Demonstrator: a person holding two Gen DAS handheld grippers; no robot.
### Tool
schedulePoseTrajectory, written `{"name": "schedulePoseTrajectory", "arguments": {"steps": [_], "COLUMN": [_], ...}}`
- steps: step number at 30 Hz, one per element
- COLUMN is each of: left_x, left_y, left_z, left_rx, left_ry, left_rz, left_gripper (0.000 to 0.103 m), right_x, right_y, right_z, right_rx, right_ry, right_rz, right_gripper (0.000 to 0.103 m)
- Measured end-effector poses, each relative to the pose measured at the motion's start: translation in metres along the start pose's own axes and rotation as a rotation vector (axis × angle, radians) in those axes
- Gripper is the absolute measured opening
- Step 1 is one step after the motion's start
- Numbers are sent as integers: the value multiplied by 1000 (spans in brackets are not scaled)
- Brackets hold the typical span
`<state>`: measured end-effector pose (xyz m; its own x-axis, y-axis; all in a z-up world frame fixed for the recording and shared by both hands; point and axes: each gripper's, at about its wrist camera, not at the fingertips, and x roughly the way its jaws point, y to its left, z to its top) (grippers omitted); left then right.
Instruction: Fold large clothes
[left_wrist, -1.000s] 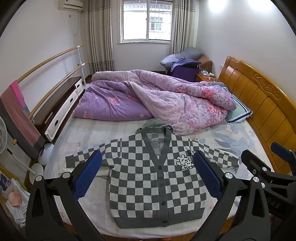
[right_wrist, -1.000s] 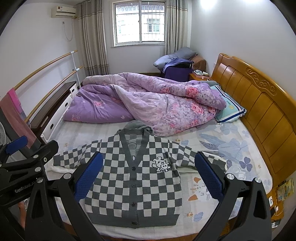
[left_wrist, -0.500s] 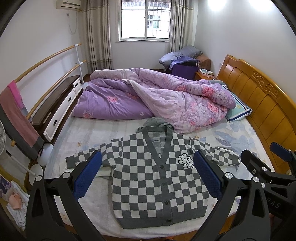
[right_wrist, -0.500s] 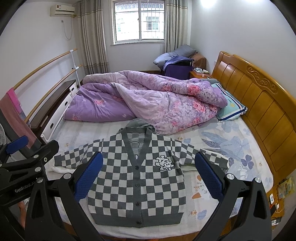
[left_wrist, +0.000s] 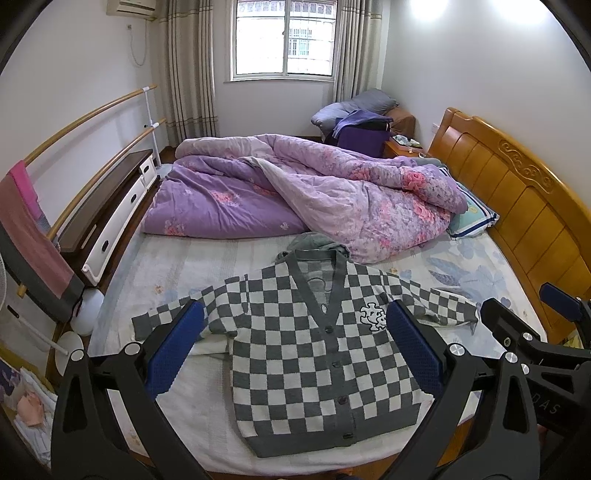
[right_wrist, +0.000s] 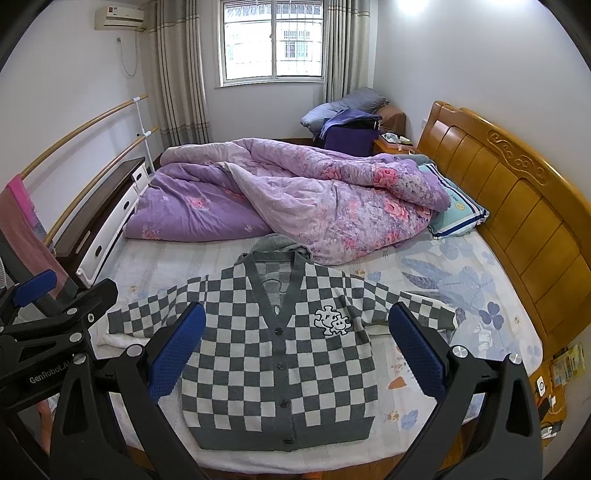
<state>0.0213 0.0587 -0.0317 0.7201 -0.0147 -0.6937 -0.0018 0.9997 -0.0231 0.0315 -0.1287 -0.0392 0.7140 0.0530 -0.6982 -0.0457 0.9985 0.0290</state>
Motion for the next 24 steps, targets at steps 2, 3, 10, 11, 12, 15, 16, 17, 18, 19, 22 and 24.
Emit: {"name": "schedulePoseTrajectory", "arguments": {"steps": [2,3,10,11,12,15,16,17,18,19,22,24], "left_x": [0,1,2,3,3,7,8,10,13,14,24,32], "left_y": [4,5,25,26,26,26,27,26,25,25,22,18], "left_z": [1,1,4,3,3,5,7,8,8,10,13,15], "left_rx": [7,10,27,24,23,26,26,26,24,22,8,-6], "left_ry": [4,5,19,23,27,34,39,45,52,56,68,81], "left_rz": [-9,-12,-44,-53,-59,-69,-70,-69,-66,-64,-50,-36], "left_gripper": [98,98,98,98,98,98,98,98,98,98,98,98], "right_x": [-1,-1,-1,-1,-1,0,1,3,6,9,21,31], "right_y": [3,5,22,28,29,33,35,34,35,34,31,26], "right_z": [-2,-4,-10,-9,-9,-9,-8,-8,-7,-6,-2,1], "right_rx": [4,8,24,22,19,21,23,25,27,26,18,6], "right_ry": [1,2,21,24,25,31,37,44,52,57,70,79], "right_rz": [-6,-10,-40,-44,-49,-62,-59,-56,-55,-51,-37,-23], "right_gripper": [96,96,96,96,96,96,96,96,96,96,96,96]}}
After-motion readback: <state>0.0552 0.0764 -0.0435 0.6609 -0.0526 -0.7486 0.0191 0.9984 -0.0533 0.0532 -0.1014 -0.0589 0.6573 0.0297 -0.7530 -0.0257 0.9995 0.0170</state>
